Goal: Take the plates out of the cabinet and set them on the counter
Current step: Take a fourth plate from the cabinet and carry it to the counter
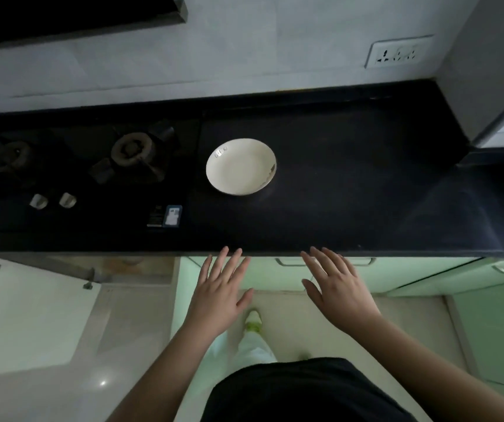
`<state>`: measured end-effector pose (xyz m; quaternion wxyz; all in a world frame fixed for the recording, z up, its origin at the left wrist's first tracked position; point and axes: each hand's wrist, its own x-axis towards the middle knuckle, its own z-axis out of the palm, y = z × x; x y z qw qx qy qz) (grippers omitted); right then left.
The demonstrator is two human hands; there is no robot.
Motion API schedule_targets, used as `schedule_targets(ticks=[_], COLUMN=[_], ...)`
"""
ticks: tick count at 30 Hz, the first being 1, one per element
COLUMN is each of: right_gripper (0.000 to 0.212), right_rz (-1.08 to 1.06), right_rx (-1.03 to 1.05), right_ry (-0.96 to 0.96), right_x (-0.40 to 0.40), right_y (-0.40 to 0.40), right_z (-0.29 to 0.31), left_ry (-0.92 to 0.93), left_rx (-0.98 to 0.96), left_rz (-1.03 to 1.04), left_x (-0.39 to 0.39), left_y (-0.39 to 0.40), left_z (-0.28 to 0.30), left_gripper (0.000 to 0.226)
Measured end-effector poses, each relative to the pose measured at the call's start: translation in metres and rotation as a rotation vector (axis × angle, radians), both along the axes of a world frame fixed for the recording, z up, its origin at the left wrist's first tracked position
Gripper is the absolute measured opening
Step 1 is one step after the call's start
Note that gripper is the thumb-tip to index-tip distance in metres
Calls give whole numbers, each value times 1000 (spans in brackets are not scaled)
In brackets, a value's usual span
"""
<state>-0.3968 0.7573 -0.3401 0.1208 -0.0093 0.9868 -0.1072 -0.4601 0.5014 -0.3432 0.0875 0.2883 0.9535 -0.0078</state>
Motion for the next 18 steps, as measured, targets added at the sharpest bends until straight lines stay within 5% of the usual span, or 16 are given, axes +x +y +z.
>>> schedule_targets(ticks=[18], right_gripper=[63], right_rz=[447], right_rx=[-8], right_ry=[-44], right_x=[51], right_y=[-105], right_z=[12], left_ry=[-24], left_rx=[25], left_rz=[494], left_x=[171], left_y=[-104], left_z=[17], left_gripper=[64])
